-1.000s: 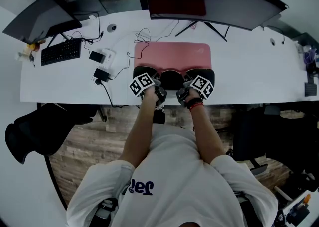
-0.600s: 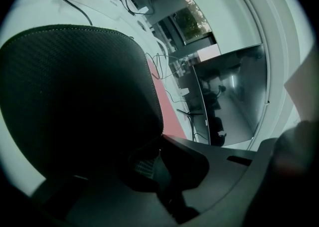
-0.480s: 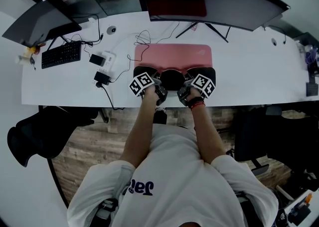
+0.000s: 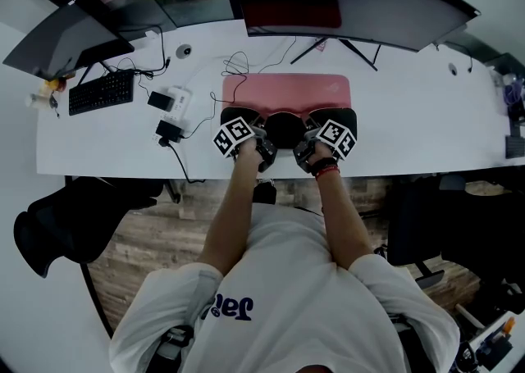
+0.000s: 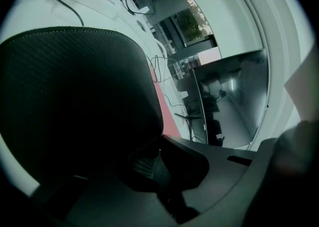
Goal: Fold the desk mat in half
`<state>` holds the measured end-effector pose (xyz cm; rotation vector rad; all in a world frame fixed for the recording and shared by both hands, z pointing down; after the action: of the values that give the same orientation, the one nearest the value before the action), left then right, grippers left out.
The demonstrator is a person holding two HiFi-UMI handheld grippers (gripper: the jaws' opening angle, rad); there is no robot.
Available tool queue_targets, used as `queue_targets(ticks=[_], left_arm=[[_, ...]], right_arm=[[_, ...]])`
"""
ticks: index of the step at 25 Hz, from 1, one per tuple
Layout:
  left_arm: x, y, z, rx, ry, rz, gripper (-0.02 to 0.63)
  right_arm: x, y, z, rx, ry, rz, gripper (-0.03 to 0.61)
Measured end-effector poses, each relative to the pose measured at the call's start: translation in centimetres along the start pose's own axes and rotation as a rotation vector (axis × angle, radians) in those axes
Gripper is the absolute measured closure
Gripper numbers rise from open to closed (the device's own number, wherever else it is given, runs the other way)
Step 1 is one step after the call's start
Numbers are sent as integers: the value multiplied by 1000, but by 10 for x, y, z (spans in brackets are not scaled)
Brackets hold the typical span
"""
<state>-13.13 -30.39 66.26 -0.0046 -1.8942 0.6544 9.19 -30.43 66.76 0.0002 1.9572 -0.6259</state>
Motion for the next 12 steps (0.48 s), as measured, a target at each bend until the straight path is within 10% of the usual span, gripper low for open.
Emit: queue_targets(ticks=[12], left_arm=[[-6,-16,7,7,1,-10,583]], right_arm=[[4,-15,9,-15,1,8,546]])
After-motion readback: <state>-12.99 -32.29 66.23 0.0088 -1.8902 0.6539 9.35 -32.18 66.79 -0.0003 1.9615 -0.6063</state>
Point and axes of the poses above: the fingertips, and each gripper's own axes: y backward along the fingers, x to its left, z out of its top, the point moved 8 cm from there along y, backward along the fingers, and after that the axes turned 14 degrees about -x, right-handed, at the moved point
